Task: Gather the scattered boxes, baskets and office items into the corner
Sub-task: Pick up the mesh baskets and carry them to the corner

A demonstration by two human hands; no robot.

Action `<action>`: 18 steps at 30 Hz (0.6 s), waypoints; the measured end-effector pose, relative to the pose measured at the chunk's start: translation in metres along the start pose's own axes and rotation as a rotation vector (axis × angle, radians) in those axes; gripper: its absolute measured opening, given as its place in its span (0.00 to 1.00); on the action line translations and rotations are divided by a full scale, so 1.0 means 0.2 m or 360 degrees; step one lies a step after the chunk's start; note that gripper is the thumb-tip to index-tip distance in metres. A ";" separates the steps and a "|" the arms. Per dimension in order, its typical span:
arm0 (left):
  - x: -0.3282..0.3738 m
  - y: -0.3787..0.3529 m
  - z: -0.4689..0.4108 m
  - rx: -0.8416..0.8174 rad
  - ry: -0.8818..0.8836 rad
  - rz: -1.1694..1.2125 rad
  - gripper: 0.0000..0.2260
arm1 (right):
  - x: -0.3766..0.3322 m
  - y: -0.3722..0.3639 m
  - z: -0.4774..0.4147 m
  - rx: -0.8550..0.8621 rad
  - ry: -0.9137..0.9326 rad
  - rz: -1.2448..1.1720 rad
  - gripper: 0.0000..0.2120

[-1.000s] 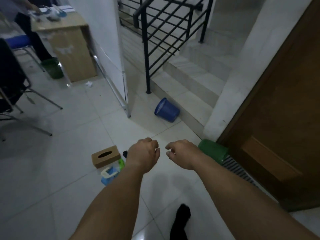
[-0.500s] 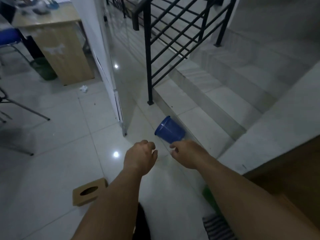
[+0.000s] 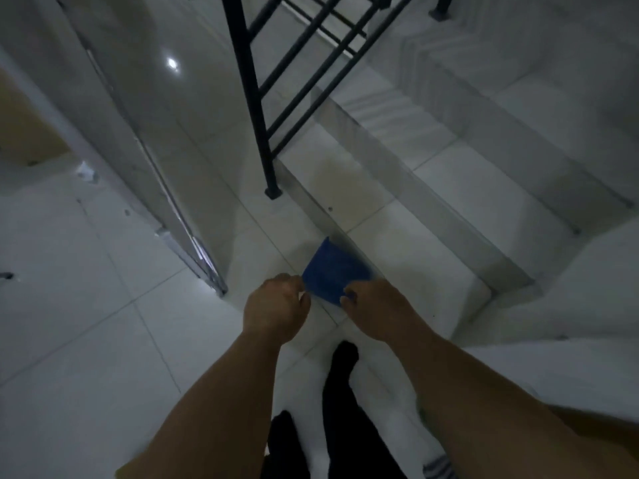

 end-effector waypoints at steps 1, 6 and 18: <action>-0.02 0.00 -0.14 -0.0013 0.0017 0.0036 0.12 | 0.01 0.04 -0.14 -0.0005 -0.0010 -0.0007 0.15; -0.24 -0.19 -0.77 -0.0026 0.0235 0.0197 0.12 | 0.10 0.10 -0.87 -0.0042 -0.0049 -0.0033 0.14; -0.68 -0.92 -1.73 -0.0214 0.0384 0.0584 0.11 | 0.27 -0.29 -2.33 -0.0532 -0.0258 0.0331 0.16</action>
Point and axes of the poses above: each hand's wrist, its own z-axis away from the middle knuckle, its own y-axis out of the back of the hand, x = y × z, the point moved 6 cm from there along -z, towards the middle knuckle, and after that the axes turned 12 degrees about -x, right-handed, at the moved point
